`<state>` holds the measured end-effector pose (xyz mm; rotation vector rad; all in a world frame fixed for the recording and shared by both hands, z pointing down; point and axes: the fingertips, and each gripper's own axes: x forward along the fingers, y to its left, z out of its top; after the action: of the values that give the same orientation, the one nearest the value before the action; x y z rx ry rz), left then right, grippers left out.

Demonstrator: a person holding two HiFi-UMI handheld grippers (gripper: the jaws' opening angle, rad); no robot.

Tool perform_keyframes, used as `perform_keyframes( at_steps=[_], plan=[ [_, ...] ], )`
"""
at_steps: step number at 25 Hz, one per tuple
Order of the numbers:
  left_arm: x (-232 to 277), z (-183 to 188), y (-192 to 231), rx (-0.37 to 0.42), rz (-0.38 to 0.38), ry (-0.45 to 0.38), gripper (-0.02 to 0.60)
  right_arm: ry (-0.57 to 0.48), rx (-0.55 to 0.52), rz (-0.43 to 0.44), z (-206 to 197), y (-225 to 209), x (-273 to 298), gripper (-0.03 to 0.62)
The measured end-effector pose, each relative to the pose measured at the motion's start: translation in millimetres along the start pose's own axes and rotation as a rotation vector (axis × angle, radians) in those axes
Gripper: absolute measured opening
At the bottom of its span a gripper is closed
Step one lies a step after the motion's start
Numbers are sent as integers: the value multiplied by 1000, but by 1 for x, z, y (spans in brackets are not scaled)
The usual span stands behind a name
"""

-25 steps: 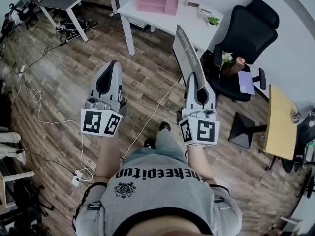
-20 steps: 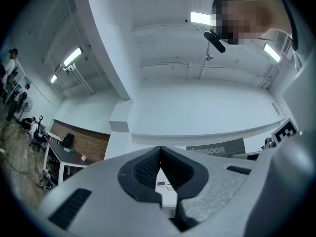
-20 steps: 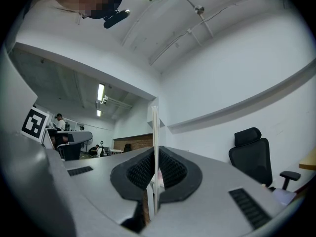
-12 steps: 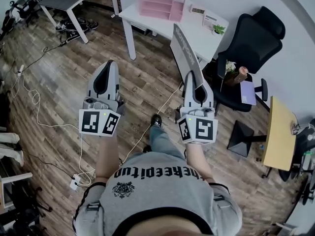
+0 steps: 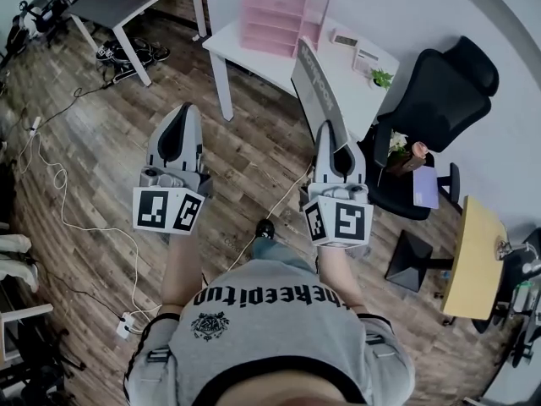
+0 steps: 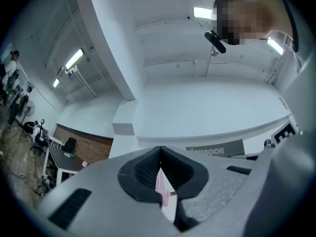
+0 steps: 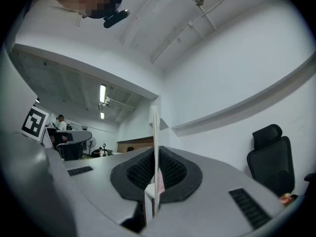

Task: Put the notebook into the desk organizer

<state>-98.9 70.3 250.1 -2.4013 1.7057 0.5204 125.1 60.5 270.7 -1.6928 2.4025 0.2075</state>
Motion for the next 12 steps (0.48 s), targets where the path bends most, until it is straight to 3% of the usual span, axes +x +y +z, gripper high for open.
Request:
perform_keyframes(
  at_steps=[12],
  plan=[
    [93,-21,11,23,0,-31,5,-25,-2,23,-12,-49,83,9]
  ],
)
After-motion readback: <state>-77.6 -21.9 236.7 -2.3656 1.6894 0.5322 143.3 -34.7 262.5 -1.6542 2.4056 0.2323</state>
